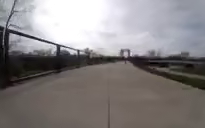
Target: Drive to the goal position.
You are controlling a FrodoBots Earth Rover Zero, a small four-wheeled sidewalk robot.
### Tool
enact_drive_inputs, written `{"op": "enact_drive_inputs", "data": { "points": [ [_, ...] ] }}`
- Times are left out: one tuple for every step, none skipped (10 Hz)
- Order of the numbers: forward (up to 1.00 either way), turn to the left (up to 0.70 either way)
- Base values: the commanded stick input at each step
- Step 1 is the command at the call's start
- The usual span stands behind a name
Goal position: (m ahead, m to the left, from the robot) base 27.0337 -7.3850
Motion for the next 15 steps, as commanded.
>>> {"op": "enact_drive_inputs", "data": {
  "points": [
    [1.00,0.00],
    [1.00,0.00],
    [1.00,0.00],
    [1.00,0.00],
    [1.00,0.00],
    [1.00,0.00],
    [1.00,0.00],
    [1.00,-0.08],
    [1.00,-0.24],
    [1.00,-0.32],
    [1.00,-0.23],
    [1.00,-0.04],
    [1.00,0.00],
    [1.00,0.00],
    [1.00,0.00]
  ]
}}
